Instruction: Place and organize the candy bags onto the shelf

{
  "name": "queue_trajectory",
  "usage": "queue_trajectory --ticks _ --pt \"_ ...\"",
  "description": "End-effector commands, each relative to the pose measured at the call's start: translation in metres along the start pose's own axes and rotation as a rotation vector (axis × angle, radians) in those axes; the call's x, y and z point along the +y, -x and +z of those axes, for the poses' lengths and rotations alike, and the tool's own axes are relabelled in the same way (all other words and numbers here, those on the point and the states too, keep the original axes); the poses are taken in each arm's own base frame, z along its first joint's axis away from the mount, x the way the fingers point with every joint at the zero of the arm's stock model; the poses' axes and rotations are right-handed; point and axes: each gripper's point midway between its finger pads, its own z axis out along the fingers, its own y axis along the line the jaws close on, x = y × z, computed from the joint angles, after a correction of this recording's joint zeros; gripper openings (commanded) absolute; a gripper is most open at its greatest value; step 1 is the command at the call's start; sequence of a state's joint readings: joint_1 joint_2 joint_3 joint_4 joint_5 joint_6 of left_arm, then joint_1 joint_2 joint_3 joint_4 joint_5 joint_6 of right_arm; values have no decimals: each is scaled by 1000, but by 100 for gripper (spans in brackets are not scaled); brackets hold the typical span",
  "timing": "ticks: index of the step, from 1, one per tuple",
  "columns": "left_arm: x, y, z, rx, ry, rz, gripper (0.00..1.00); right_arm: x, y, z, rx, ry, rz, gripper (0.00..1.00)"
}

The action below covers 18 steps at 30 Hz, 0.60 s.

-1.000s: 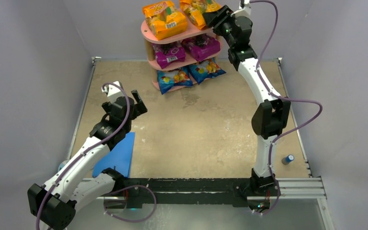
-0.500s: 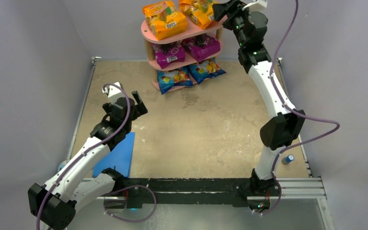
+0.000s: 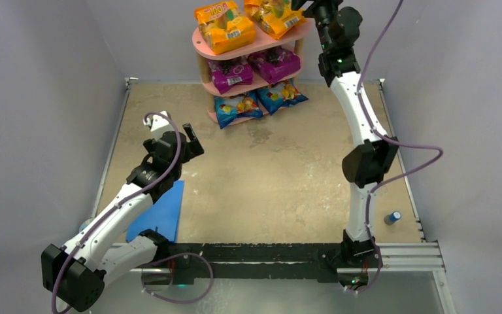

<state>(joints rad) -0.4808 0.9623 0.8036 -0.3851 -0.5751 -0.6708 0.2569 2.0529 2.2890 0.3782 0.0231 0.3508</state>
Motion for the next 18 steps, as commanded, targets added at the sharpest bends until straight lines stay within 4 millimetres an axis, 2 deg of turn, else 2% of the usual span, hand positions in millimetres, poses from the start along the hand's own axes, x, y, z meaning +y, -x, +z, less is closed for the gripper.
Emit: queue_trajectory --ticks 1,4,7,10,12,15,18 --pt "-9 1 2 -7 -30 -23 99 6 -17 19 -6 81 -84 72" --pt "-8 -1 3 -1 -29 -24 99 3 -55 22 66 80 -103 68" --pt "-8 -2 3 0 -31 -24 99 0 -102 14 179 92 -143 67" --pt "-8 -3 3 0 -30 -22 99 -13 -144 4 304 60 -177 66" --pt "-7 -3 3 1 -29 -21 99 -24 -162 -2 361 20 -188 67" --pt "-6 -6 4 6 -23 -18 99 -34 -173 -10 396 -7 -219 67" --pt "-5 -9 5 15 -17 -12 99 -37 -167 -11 400 -39 -226 69"
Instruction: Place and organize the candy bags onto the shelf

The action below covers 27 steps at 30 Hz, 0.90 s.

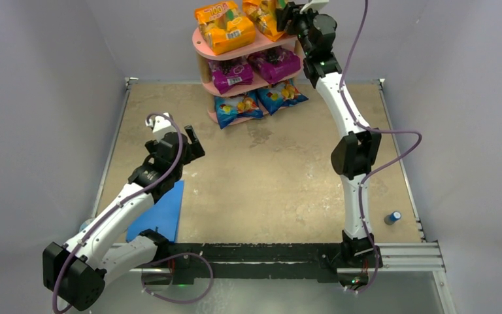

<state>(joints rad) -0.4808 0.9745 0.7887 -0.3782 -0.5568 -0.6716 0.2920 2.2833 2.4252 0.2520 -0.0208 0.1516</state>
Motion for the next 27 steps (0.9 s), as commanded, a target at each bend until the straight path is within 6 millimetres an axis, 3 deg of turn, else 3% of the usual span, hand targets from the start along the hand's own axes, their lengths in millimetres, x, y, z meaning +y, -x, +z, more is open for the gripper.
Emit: queue_trajectory --ticks 1,6,10,13,15,18,20,21,22,23,27 --pt "-4 -1 3 -4 -7 -19 99 -8 -35 -14 164 -58 -40 72" --pt "-3 -1 2 -4 -7 -21 99 -6 10 -13 57 -65 -70 76" --pt "-2 4 -1 -15 -4 -21 99 -1 72 -18 -80 -72 -97 78" --pt "-3 9 -5 -25 -12 -29 99 4 124 -34 -180 -81 -97 82" --pt "-3 12 -8 -34 -21 -37 99 9 161 -53 -233 -79 -104 91" --pt "-3 18 -14 -49 -31 -56 99 9 184 -82 -246 -97 -119 99" --pt "-2 20 -17 -56 -36 -67 99 6 186 -105 -232 -126 -116 99" --pt "-1 21 -19 -62 -35 -75 99 -1 166 -116 -187 -155 -109 99" --pt "0 22 -20 -66 -34 -80 99 -6 157 -131 -173 -187 -93 99" --pt "2 23 -21 -70 -28 -85 99 -12 154 -149 -173 -218 -78 99" --pt "8 24 -24 -81 -9 -98 99 -35 102 -226 -122 -337 2 99"
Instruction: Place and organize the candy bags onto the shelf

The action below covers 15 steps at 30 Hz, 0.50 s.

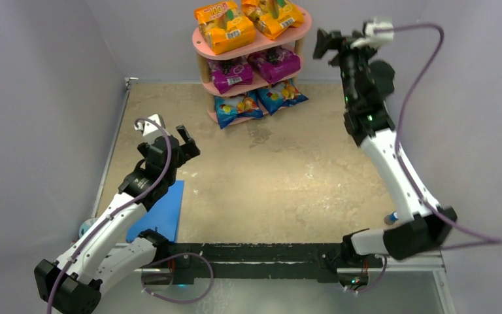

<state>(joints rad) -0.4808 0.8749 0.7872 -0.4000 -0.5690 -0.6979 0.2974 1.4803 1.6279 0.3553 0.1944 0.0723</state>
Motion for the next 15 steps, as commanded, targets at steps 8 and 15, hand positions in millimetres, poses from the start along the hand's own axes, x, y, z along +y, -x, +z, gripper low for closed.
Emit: queue_trajectory --ticks 8,15 --pt "9 4 -2 -36 37 -38 99 -83 -155 -180 220 -366 231 99" --pt "4 2 1 -60 1 -70 99 -114 -178 -235 146 -522 331 99"
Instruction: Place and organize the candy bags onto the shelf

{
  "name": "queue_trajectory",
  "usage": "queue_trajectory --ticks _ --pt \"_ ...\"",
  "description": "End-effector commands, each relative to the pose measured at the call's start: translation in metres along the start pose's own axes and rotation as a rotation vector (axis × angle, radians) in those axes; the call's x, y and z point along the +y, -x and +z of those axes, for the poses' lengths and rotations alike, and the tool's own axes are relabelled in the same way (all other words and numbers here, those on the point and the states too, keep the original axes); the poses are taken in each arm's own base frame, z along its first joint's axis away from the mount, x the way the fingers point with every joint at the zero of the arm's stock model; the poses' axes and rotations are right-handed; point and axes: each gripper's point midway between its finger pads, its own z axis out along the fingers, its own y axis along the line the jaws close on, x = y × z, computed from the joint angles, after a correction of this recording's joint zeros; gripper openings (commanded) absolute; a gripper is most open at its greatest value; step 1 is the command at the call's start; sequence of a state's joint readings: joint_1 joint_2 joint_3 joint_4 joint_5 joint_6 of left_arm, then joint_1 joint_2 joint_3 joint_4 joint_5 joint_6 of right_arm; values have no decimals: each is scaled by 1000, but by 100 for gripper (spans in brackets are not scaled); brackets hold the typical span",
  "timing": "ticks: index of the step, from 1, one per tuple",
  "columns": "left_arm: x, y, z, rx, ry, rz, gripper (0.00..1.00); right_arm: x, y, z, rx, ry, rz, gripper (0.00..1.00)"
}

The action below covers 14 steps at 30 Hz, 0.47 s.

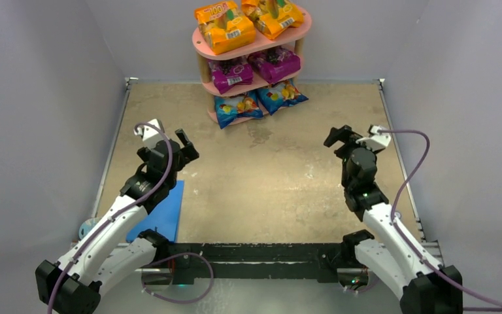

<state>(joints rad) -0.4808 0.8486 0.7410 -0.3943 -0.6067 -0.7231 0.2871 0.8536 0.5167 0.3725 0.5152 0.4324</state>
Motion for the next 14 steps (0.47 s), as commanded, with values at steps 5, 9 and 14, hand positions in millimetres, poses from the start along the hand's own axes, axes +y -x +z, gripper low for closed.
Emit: queue_trajectory --ticks 5,9,14 --pt "-13 8 3 -36 -38 -48 99 -20 67 -23 -249 -108 218 99" --pt "-16 11 6 -41 -40 -35 99 -19 68 -20 -245 -113 182 99" --pt "-20 15 6 -43 -45 -31 99 -21 63 -16 -237 -132 170 99"
